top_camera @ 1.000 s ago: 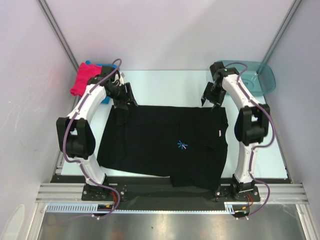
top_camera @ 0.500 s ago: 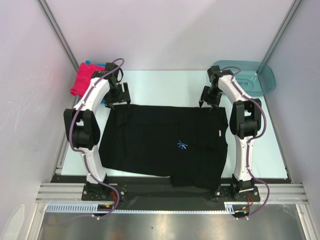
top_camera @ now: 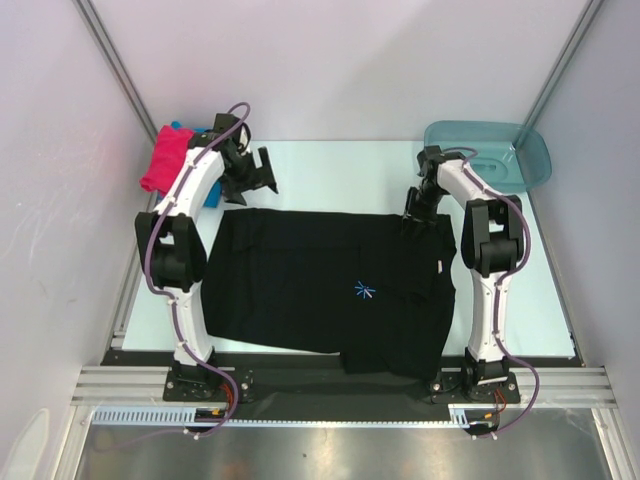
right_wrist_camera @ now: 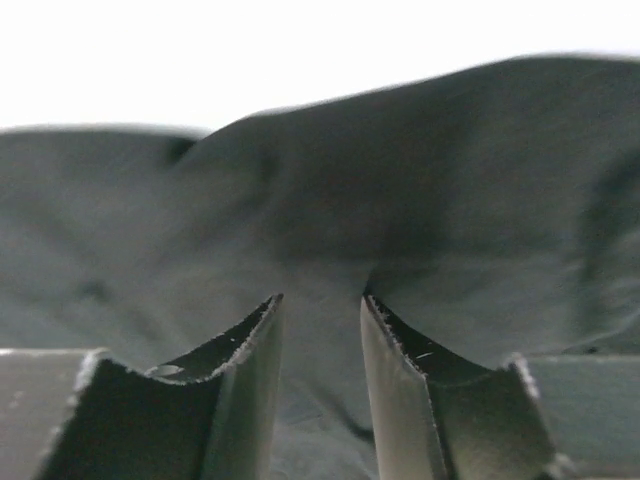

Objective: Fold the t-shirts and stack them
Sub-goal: Fold the tshirt

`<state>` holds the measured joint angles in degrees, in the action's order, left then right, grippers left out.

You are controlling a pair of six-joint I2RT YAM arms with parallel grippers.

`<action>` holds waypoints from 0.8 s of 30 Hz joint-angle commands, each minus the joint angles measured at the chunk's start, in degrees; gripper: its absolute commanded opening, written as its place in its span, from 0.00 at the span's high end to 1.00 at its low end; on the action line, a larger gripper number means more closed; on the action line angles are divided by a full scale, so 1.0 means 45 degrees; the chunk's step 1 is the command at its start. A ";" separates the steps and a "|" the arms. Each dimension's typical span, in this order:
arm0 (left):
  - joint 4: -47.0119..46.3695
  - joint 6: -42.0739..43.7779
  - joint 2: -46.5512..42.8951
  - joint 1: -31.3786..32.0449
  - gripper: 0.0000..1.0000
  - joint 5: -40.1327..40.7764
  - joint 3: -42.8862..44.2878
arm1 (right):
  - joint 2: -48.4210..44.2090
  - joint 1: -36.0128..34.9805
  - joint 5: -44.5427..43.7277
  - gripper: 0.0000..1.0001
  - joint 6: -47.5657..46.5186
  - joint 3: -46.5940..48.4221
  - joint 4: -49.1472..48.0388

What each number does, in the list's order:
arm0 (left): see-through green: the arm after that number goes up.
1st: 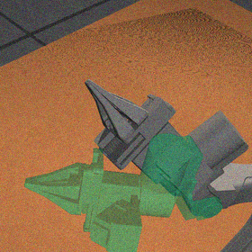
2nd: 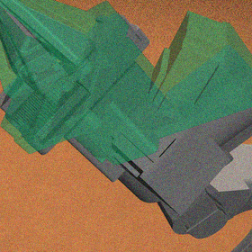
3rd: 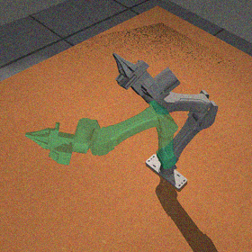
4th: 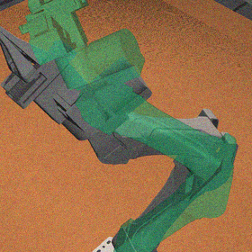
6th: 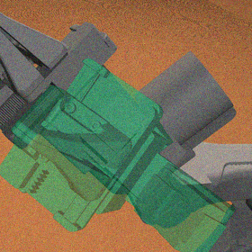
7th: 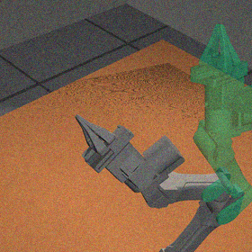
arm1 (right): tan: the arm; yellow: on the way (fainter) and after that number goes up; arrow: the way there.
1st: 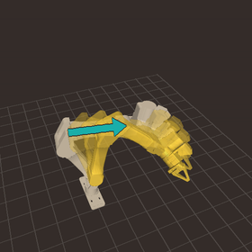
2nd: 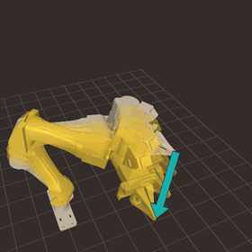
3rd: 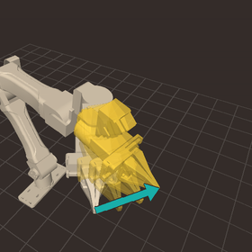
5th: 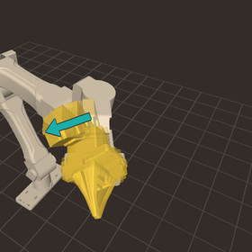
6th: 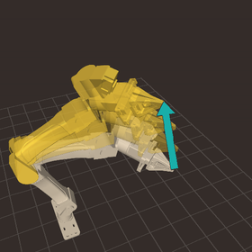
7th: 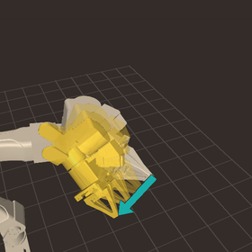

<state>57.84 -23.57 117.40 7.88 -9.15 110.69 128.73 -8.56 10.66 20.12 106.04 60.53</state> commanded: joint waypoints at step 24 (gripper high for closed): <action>-0.1115 0.0238 -0.0893 0.0183 0.00 -0.1678 -0.1354 | -0.0717 -0.1340 0.2559 1.00 -0.1189 -0.2080 -0.2652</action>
<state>54.52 -23.44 117.32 8.38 -15.40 106.56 123.66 -13.91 25.50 15.79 97.23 50.50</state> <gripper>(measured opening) 0.996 0.010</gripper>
